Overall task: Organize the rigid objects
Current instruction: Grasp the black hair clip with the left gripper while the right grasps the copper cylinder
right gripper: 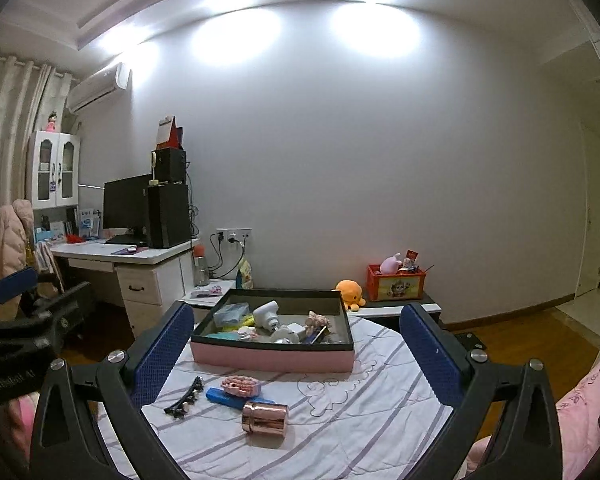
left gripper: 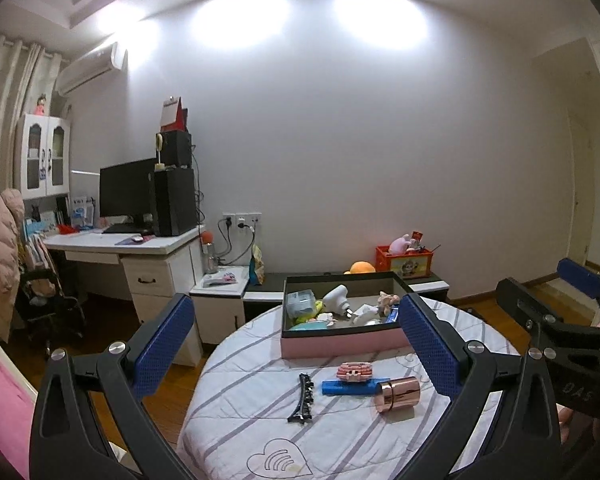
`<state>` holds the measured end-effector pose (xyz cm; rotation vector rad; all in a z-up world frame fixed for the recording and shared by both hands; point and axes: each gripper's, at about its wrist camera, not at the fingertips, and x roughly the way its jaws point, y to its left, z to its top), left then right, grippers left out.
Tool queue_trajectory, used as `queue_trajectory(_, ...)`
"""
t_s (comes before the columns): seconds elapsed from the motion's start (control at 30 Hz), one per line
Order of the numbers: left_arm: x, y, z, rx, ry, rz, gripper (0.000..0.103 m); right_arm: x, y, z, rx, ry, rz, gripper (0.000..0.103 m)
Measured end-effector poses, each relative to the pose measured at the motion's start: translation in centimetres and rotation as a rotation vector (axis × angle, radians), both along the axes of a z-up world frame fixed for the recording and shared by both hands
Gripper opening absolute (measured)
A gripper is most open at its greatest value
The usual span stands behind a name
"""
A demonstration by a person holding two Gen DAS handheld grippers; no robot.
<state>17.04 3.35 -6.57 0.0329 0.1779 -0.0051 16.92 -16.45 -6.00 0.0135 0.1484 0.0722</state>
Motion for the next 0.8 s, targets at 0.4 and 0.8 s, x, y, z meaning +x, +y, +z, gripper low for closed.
queue_trajectory(0.4,2.0,0.8,-1.6,0.002,0.049,0.021,0.103,0.8,1.1,-1.2,-0.019,0.035,0.015,0.103)
queue_trajectory(0.8,9.8,3.8,-11.2,-0.017,0.386,0.050,0.103,9.5,2.0,-10.6,-0.022,0.413,-0.032,0.103)
